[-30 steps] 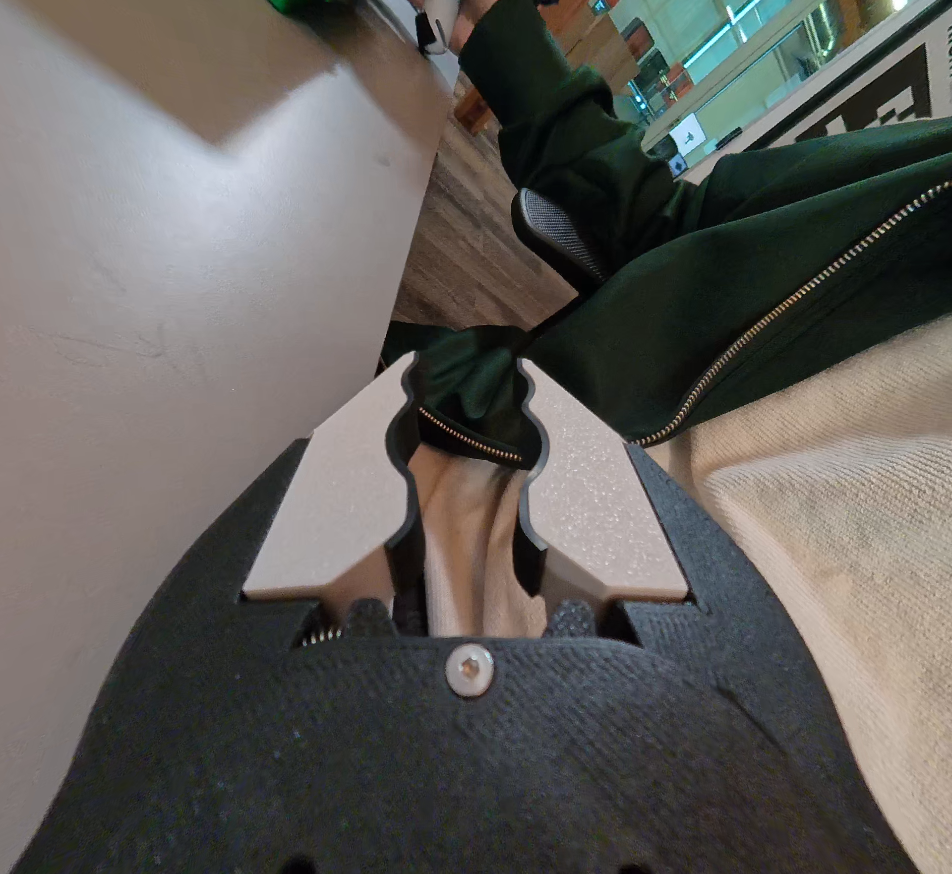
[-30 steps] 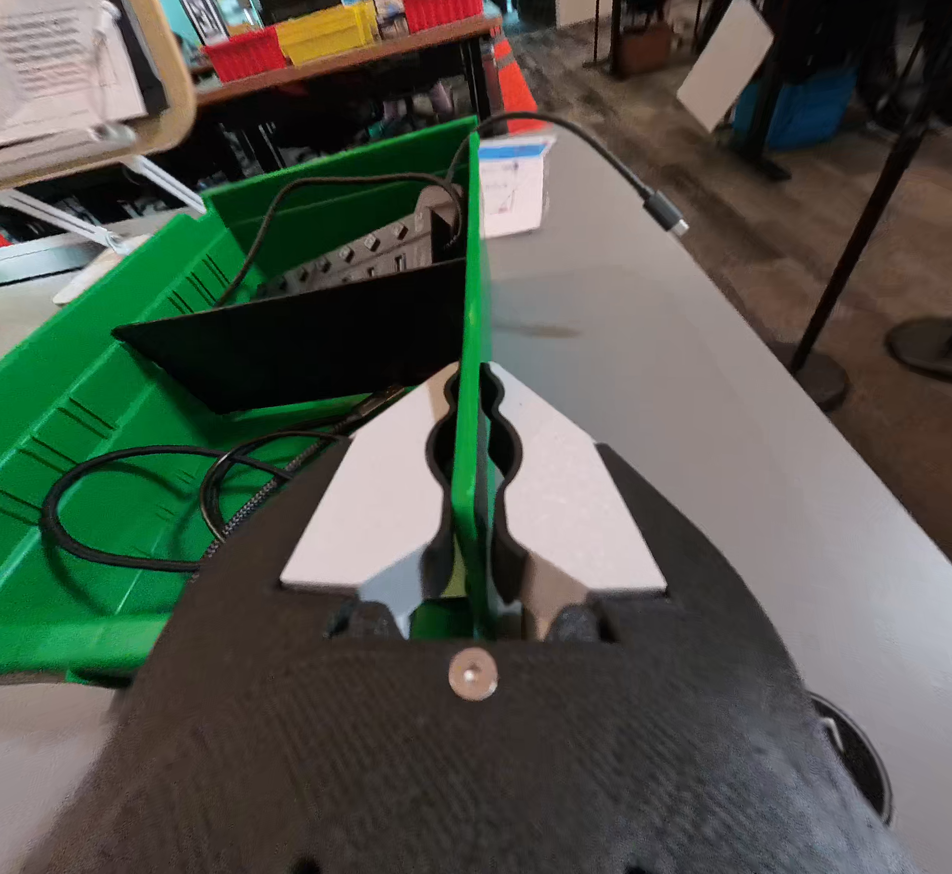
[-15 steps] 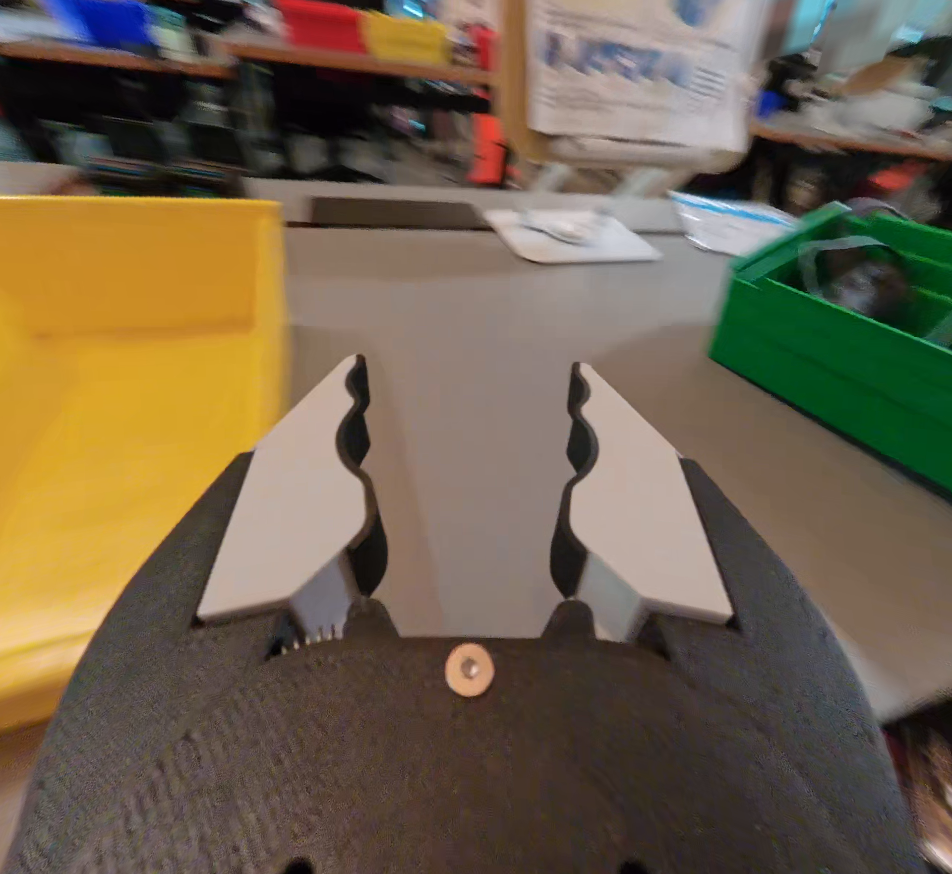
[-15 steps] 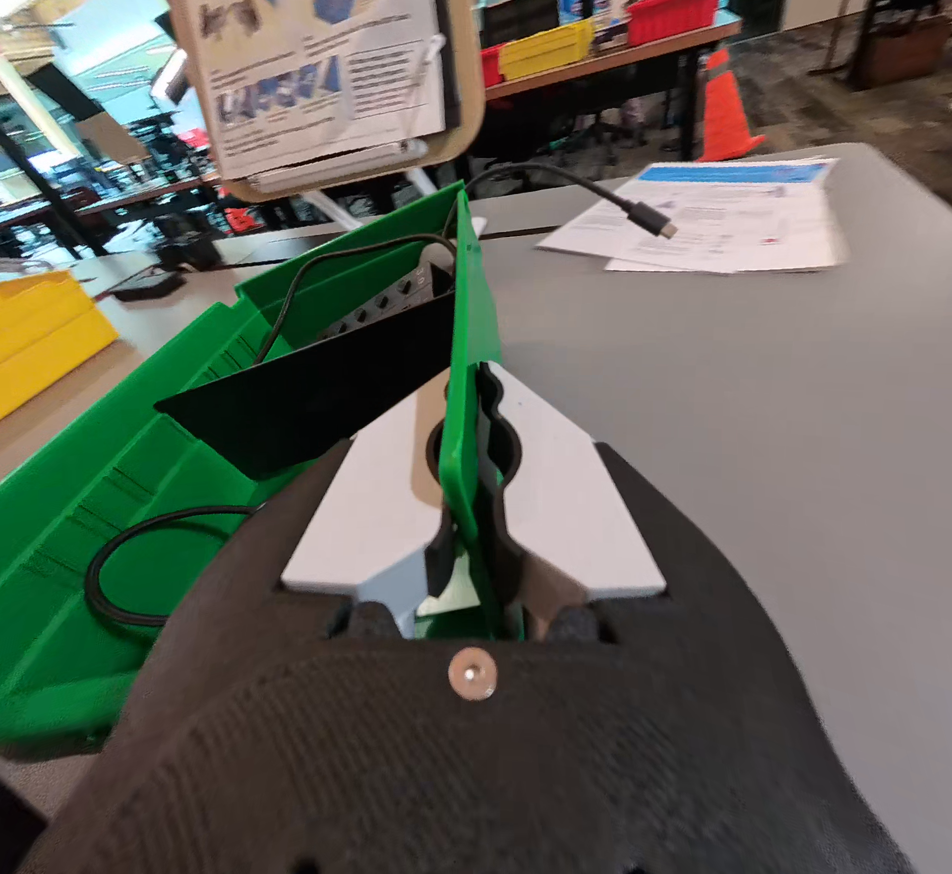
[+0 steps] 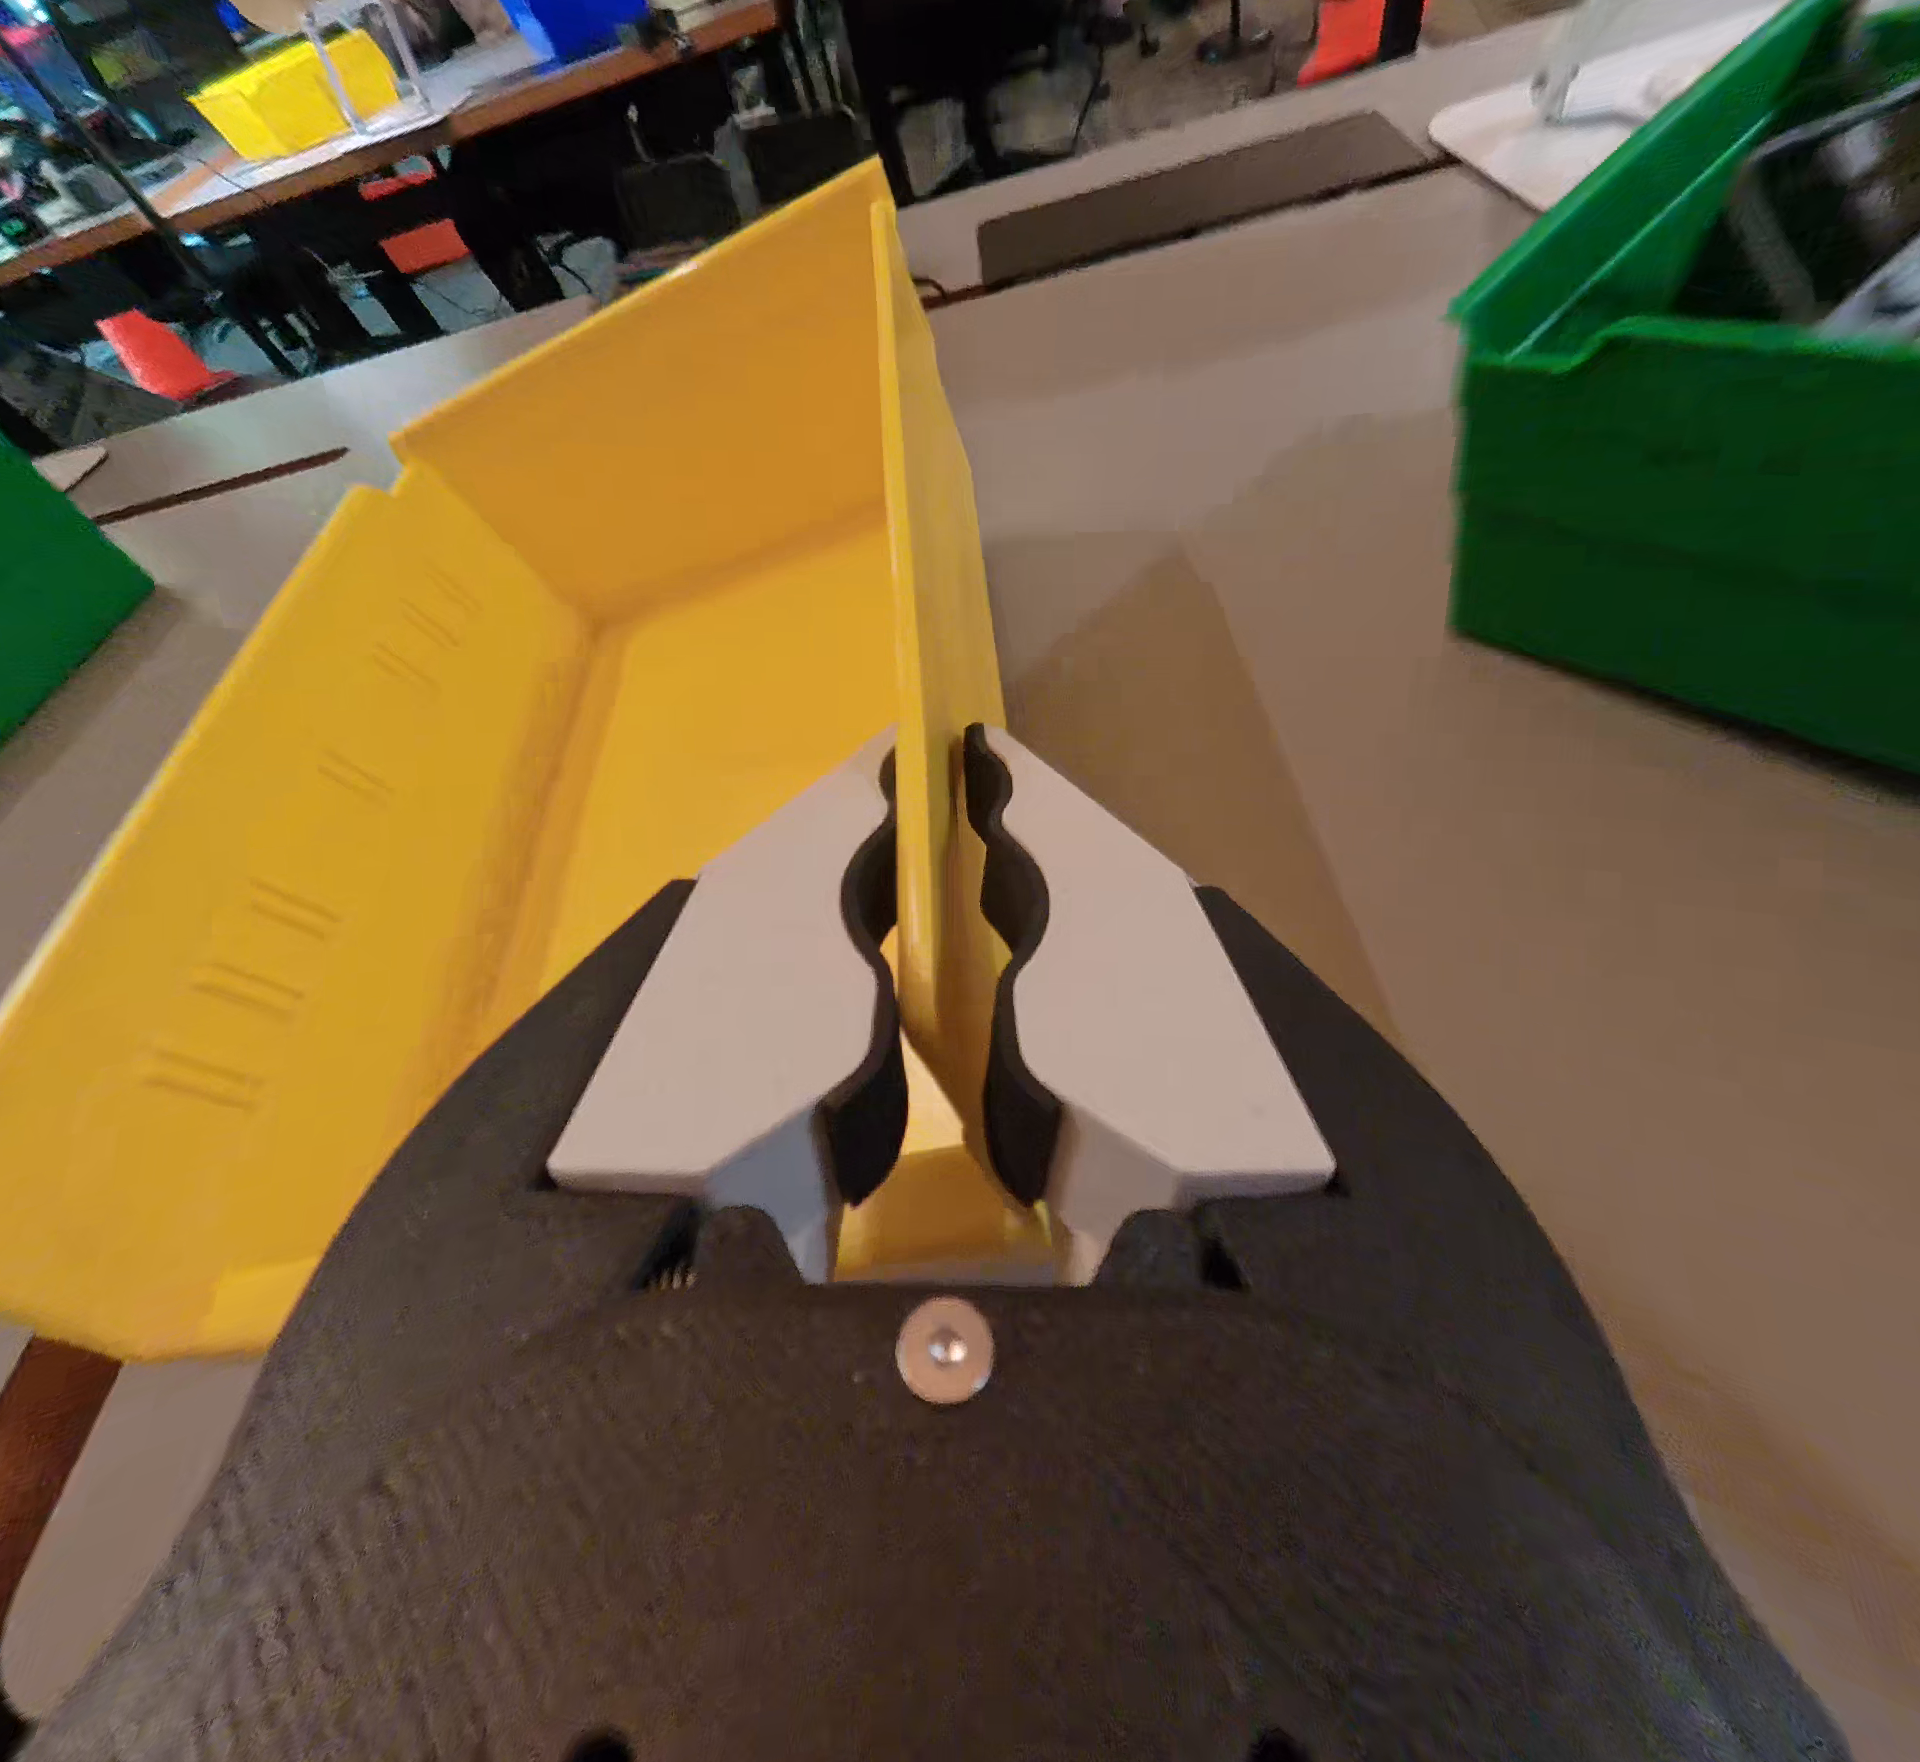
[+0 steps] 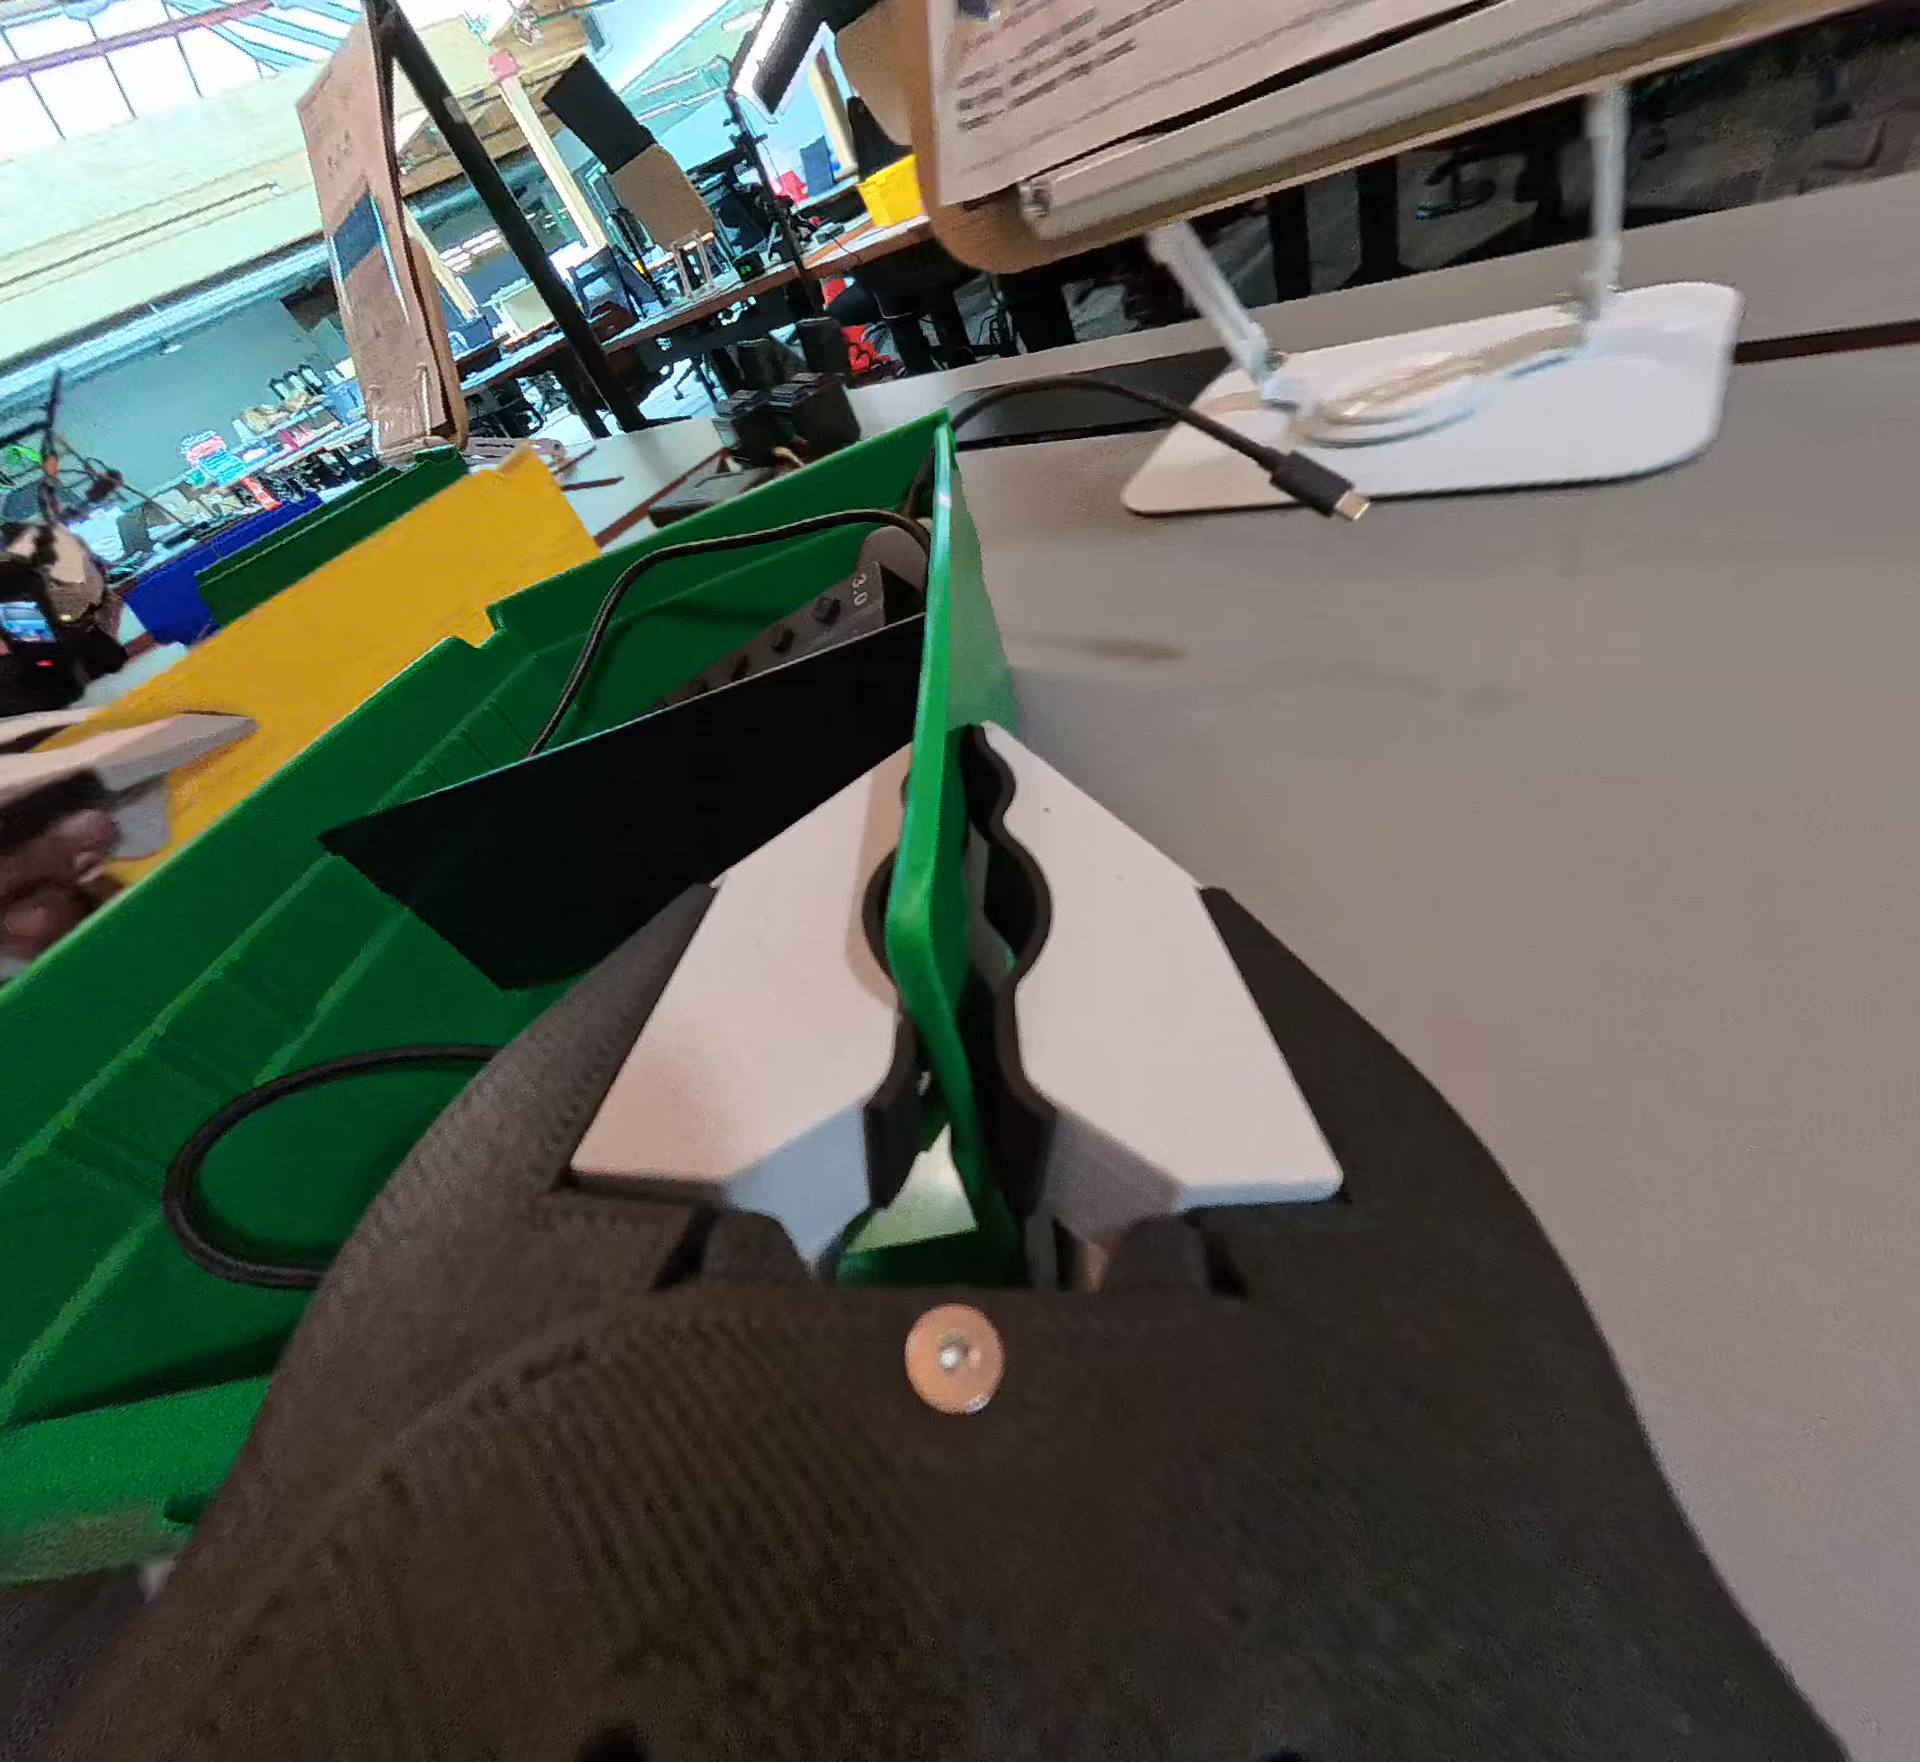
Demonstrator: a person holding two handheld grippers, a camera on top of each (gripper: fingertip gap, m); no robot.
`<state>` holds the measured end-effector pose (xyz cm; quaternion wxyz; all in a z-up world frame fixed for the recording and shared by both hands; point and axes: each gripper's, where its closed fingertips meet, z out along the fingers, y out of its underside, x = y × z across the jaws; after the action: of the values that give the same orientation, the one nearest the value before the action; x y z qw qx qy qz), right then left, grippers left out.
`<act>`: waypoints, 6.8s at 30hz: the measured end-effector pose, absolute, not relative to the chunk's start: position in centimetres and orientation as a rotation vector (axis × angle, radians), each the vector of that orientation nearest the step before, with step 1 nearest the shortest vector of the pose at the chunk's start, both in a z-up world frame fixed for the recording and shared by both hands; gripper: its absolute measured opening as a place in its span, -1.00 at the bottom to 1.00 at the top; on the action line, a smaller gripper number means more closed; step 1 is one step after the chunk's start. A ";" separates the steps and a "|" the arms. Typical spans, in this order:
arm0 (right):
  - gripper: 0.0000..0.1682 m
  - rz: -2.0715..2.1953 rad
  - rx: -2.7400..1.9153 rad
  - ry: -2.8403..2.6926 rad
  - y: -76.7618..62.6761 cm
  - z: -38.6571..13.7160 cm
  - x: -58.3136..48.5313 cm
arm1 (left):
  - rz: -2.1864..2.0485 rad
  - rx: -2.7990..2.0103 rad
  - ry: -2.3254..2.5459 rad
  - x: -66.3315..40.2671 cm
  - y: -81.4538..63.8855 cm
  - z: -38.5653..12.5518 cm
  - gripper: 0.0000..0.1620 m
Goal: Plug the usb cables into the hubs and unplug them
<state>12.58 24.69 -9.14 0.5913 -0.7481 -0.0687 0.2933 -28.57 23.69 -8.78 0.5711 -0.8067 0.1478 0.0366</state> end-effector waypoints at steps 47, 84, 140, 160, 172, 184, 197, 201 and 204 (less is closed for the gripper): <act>-0.05 0.270 -1.726 0.135 8.1 -9.6 33.3 | -0.767 -1.513 1.080 19.2 8.0 -5.4 -0.98; 0.38 -0.090 -1.613 0.077 8.3 -7.7 29.3 | -0.847 -1.627 0.668 2.2 17.6 -7.3 -0.42; -0.20 0.305 -2.056 -0.979 44.0 -11.5 -16.5 | -0.853 -1.733 0.736 -2.4 14.1 -10.7 -0.47; -0.99 0.985 -1.511 -0.663 27.3 9.5 -6.9 | -0.627 -1.681 0.816 -3.3 14.8 -11.0 -0.43; -0.98 1.059 -1.673 -0.201 19.4 0.4 11.8 | -0.930 -1.638 0.914 3.8 8.8 -10.3 -0.53; -0.99 1.549 -1.260 -0.186 10.2 2.2 9.0 | -2.265 -1.506 0.217 7.0 6.0 -4.3 -0.29; -0.99 1.366 -1.495 -0.623 5.3 -5.3 1.0 | -2.066 -1.163 -0.135 -5.0 13.8 -2.7 -0.84; -0.98 1.226 -1.564 -0.752 5.2 -7.8 0.1 | -2.102 -1.129 -0.045 -5.1 13.3 -2.1 -0.88; -0.98 1.155 -1.593 -0.847 4.8 -9.1 -0.3 | -2.175 -1.079 0.038 -4.8 12.3 -1.5 -0.88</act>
<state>-0.33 4.84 -9.15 0.4792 -0.6527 -0.3472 0.4731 -4.85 12.34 -1.50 0.3494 -0.4163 0.0145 -0.8393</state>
